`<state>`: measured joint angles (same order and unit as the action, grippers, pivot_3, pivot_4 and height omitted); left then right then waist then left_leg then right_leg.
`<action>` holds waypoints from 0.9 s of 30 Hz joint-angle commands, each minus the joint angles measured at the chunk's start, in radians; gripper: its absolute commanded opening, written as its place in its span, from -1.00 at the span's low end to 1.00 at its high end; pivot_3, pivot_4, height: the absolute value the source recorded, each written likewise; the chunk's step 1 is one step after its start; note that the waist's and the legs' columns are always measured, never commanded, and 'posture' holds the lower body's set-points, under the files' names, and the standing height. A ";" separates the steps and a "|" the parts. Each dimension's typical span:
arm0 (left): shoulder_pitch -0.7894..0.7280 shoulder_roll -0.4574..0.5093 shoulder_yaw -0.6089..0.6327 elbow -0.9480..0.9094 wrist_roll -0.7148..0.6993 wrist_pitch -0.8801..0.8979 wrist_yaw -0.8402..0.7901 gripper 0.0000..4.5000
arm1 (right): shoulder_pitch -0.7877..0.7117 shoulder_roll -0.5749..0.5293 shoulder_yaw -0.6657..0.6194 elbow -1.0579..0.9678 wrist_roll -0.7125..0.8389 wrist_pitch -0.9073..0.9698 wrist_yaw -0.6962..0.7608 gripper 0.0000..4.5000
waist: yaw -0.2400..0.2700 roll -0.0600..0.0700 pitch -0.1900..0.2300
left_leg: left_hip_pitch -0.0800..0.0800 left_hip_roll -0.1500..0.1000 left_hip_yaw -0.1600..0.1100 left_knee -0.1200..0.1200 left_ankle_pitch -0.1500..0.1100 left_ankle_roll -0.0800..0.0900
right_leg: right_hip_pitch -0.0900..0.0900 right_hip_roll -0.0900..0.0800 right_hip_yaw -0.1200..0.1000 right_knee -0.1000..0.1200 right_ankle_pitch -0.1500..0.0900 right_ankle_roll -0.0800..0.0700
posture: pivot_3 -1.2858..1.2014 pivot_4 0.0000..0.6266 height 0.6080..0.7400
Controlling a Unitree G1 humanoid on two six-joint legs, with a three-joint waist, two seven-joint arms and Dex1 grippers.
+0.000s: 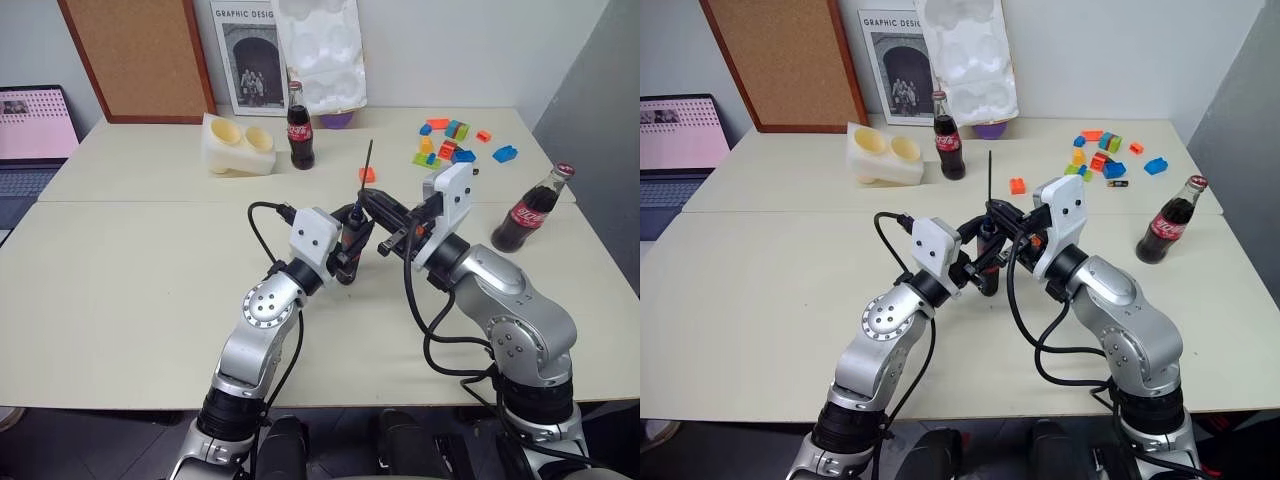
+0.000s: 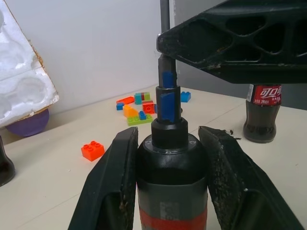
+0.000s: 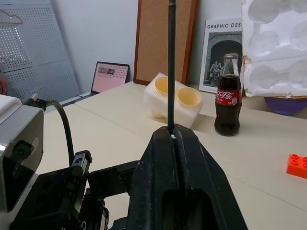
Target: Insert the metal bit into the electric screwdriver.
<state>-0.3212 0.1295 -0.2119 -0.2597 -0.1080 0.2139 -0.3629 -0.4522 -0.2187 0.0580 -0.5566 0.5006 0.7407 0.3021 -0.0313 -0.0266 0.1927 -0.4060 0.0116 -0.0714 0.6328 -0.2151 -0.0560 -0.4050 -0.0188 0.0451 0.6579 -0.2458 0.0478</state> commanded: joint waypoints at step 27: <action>-0.280 0.377 0.029 0.043 0.262 0.096 -0.086 -0.27 | 0.075 -0.426 -0.284 -0.089 0.145 -0.011 0.252 1.00 | 0.000 0.000 0.001 | -0.003 0.000 0.000 -0.005 0.000 0.000 | -0.002 0.000 -0.001 -0.006 0.000 0.000 | 0.03 -0.52 1.00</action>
<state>-0.5588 0.4506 -0.1532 -0.2244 0.1053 0.3364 -0.3825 -0.3863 -0.5940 -0.1911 -0.5903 0.6213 0.7553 0.4849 -0.0316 -0.0268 0.1936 -0.4093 0.0116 -0.0714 0.6276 -0.2152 -0.0559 -0.4070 -0.0187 0.0438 0.6506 -0.2462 0.0475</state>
